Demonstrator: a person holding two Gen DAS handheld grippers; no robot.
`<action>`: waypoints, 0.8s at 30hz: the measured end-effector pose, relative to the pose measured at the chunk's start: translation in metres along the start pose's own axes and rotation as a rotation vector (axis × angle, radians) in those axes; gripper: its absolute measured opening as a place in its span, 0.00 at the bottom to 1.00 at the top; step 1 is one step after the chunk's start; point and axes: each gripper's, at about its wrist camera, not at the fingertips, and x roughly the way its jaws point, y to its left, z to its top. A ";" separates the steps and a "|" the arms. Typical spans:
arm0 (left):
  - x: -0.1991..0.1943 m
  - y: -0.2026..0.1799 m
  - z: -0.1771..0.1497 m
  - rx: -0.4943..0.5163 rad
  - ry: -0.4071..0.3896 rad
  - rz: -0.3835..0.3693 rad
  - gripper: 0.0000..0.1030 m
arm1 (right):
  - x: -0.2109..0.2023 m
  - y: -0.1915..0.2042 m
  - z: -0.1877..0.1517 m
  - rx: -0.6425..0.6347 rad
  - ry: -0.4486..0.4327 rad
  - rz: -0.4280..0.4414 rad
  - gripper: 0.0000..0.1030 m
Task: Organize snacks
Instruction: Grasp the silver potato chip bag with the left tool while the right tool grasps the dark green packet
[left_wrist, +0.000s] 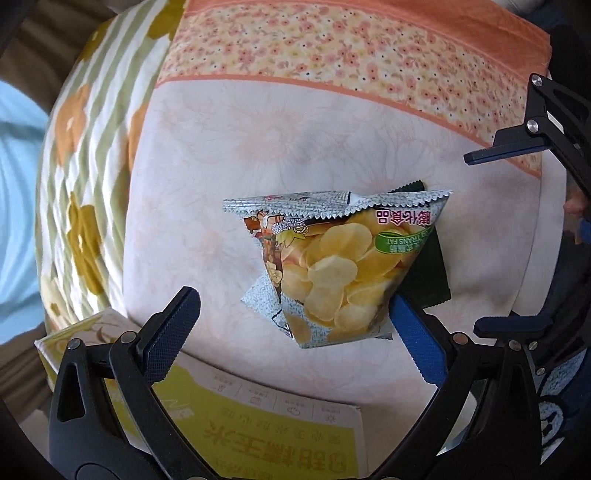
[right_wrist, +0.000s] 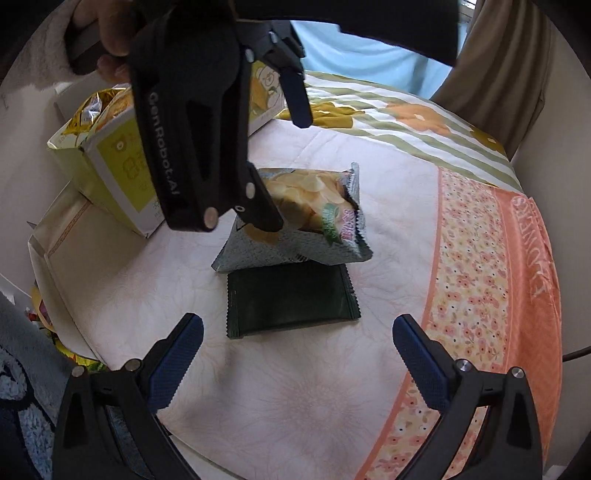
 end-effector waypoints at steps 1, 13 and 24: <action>0.004 0.002 0.001 -0.008 0.007 -0.016 0.98 | 0.004 0.002 0.000 -0.004 0.000 0.000 0.99; 0.035 0.020 0.011 -0.075 0.031 -0.129 0.81 | 0.033 0.003 0.007 -0.013 0.013 0.055 0.99; 0.041 0.054 0.000 -0.194 0.021 -0.165 0.62 | 0.054 0.007 0.014 -0.030 0.099 0.073 0.99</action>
